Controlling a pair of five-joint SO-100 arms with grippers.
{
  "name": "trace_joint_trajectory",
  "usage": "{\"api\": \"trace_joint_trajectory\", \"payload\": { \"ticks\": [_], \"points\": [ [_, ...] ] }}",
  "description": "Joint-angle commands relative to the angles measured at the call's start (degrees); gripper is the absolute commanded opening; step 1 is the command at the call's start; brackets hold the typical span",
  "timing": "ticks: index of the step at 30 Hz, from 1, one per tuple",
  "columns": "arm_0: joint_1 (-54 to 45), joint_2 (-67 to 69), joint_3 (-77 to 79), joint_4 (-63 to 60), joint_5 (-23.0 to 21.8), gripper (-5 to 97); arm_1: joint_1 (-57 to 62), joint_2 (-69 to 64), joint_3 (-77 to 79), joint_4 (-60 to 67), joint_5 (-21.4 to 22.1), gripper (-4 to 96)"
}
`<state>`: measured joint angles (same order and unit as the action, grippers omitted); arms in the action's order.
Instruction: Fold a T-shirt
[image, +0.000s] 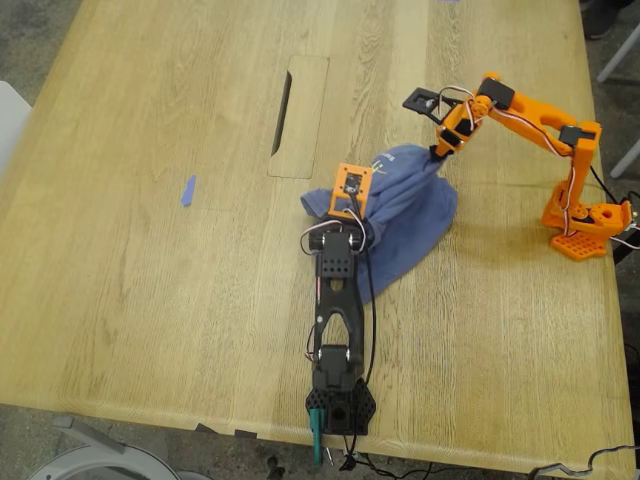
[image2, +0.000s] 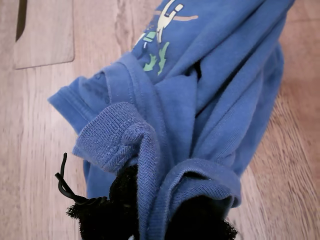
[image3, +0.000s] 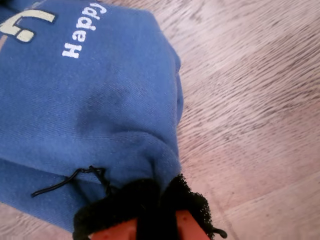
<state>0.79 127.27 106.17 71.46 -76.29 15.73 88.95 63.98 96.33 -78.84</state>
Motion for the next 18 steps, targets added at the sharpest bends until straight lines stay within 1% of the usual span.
{"api": "trace_joint_trajectory", "payload": {
  "ticks": [1, 10, 14, 18],
  "points": [
    [0.88, 9.58, 1.14, 1.58, -0.18, 0, -0.35, 5.71, 2.9, 0.09, 0.35, 0.0],
    [6.59, 19.07, 9.32, 3.43, -0.53, 1, -3.08, 16.44, 19.6, -3.78, 0.26, 0.0],
    [8.17, 22.15, 12.13, 3.43, -0.62, 9, -4.39, 20.48, 26.19, -7.03, 0.35, 0.1],
    [8.61, 23.38, 13.89, 3.43, -0.62, 15, -5.1, 23.29, 30.67, -8.96, 0.62, 0.1]
  ]
}}
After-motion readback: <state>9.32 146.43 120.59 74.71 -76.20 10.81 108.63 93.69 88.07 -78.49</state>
